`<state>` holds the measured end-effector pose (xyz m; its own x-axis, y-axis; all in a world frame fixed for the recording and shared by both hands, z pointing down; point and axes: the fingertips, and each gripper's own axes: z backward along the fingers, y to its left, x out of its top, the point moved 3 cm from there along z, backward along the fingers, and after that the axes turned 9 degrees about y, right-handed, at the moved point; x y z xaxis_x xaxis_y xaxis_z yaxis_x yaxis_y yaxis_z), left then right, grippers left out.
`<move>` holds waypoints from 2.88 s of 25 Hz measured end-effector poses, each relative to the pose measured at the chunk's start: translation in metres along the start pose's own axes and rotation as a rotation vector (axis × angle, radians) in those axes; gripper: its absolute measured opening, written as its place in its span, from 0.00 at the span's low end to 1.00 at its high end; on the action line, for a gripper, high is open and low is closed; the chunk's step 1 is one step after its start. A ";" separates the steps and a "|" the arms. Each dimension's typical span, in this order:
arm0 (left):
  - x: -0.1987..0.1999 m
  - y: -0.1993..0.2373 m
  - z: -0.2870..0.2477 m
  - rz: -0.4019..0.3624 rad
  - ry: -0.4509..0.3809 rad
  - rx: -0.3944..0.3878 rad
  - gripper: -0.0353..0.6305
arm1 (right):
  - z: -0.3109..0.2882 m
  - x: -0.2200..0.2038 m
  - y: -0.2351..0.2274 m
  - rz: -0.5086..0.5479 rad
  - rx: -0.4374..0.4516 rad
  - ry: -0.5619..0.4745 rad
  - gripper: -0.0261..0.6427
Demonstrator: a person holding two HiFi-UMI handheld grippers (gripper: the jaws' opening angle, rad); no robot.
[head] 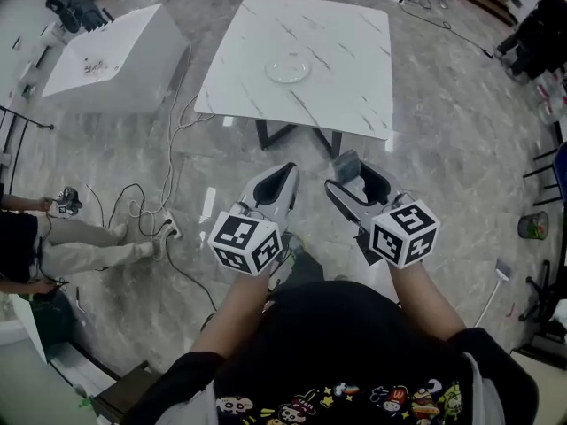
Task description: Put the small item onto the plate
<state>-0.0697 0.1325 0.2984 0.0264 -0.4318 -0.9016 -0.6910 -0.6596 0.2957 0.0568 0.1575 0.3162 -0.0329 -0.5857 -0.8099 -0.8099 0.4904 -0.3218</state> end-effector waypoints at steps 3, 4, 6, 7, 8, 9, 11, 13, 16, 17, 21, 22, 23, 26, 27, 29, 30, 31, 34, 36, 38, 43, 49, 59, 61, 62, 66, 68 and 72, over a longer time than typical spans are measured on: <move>0.007 0.022 -0.006 0.004 0.004 -0.023 0.05 | -0.020 0.010 0.002 -0.006 -0.020 0.001 0.54; 0.008 0.028 -0.007 0.004 0.006 -0.032 0.05 | -0.026 0.013 0.003 -0.006 -0.026 0.000 0.54; 0.011 0.038 -0.009 -0.001 0.008 -0.050 0.05 | -0.035 0.018 0.006 -0.006 -0.038 -0.001 0.54; 0.013 0.042 -0.010 -0.006 0.008 -0.057 0.05 | -0.039 0.020 0.007 -0.007 -0.044 -0.004 0.54; 0.014 0.047 -0.011 -0.011 0.008 -0.063 0.05 | -0.043 0.021 0.007 -0.010 -0.050 -0.006 0.54; 0.015 0.051 -0.012 -0.014 0.009 -0.066 0.05 | -0.047 0.022 0.007 -0.014 -0.055 -0.008 0.53; 0.016 0.058 -0.013 -0.009 0.010 -0.068 0.05 | -0.051 0.023 0.007 -0.020 -0.063 -0.006 0.54; 0.018 0.063 -0.012 -0.010 0.008 -0.067 0.05 | -0.053 0.026 0.007 -0.018 -0.066 -0.006 0.54; 0.023 0.069 -0.012 -0.017 0.005 -0.066 0.05 | -0.059 0.032 0.007 -0.018 -0.065 -0.013 0.53; 0.024 0.071 -0.013 -0.017 0.004 -0.065 0.05 | -0.061 0.034 0.007 -0.018 -0.063 -0.014 0.53; 0.029 0.076 -0.015 -0.024 0.000 -0.055 0.05 | -0.068 0.042 0.006 -0.002 -0.048 -0.020 0.53; 0.030 0.077 -0.016 -0.025 0.000 -0.051 0.05 | -0.070 0.044 0.005 0.001 -0.043 -0.021 0.53; 0.032 0.078 -0.017 -0.026 0.001 -0.047 0.05 | -0.071 0.045 0.003 0.003 -0.038 -0.021 0.53; 0.037 0.082 -0.027 -0.030 0.004 -0.037 0.05 | -0.079 0.051 -0.006 0.004 -0.023 -0.014 0.53; 0.038 0.084 -0.031 -0.031 0.008 -0.035 0.05 | -0.083 0.052 -0.010 0.003 -0.018 -0.011 0.53; 0.040 0.090 -0.041 -0.030 0.018 -0.029 0.05 | -0.091 0.055 -0.019 0.001 -0.006 -0.004 0.53; 0.040 0.093 -0.046 -0.029 0.023 -0.024 0.05 | -0.096 0.057 -0.024 0.002 0.001 0.000 0.53; 0.042 0.095 -0.053 -0.028 0.027 -0.017 0.05 | -0.100 0.060 -0.030 0.004 0.008 0.004 0.53; 0.047 0.104 -0.075 -0.023 0.033 0.003 0.05 | -0.112 0.069 -0.051 0.014 0.028 0.016 0.53; 0.051 0.111 -0.092 -0.015 0.038 0.017 0.05 | -0.121 0.077 -0.067 0.016 0.040 0.027 0.53; 0.055 0.118 -0.110 -0.004 0.046 0.029 0.05 | -0.130 0.085 -0.085 0.019 0.052 0.040 0.53; 0.065 0.137 -0.154 0.015 0.059 0.058 0.05 | -0.156 0.107 -0.126 0.035 0.072 0.064 0.53; 0.075 0.156 -0.189 0.029 0.054 0.107 0.05 | -0.182 0.120 -0.159 0.042 0.105 0.099 0.53; 0.080 0.188 -0.226 0.060 0.059 0.198 0.05 | -0.227 0.140 -0.194 0.092 0.178 0.148 0.53; 0.082 0.195 -0.229 0.065 0.059 0.219 0.05 | -0.235 0.142 -0.198 0.100 0.192 0.157 0.53; 0.082 0.199 -0.230 0.069 0.059 0.229 0.05 | -0.239 0.143 -0.200 0.102 0.195 0.164 0.53; 0.081 0.215 -0.233 0.080 0.063 0.254 0.05 | -0.255 0.142 -0.210 0.097 0.195 0.186 0.53; 0.077 0.222 -0.238 0.088 0.069 0.254 0.05 | -0.262 0.141 -0.216 0.091 0.187 0.197 0.53; 0.072 0.239 -0.249 0.102 0.079 0.242 0.05 | -0.282 0.140 -0.224 0.097 0.165 0.216 0.53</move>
<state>-0.0535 -0.2097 0.3829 -0.0025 -0.5415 -0.8407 -0.8454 -0.4479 0.2910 0.0684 -0.2162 0.4136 -0.2439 -0.6463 -0.7230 -0.6912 0.6388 -0.3379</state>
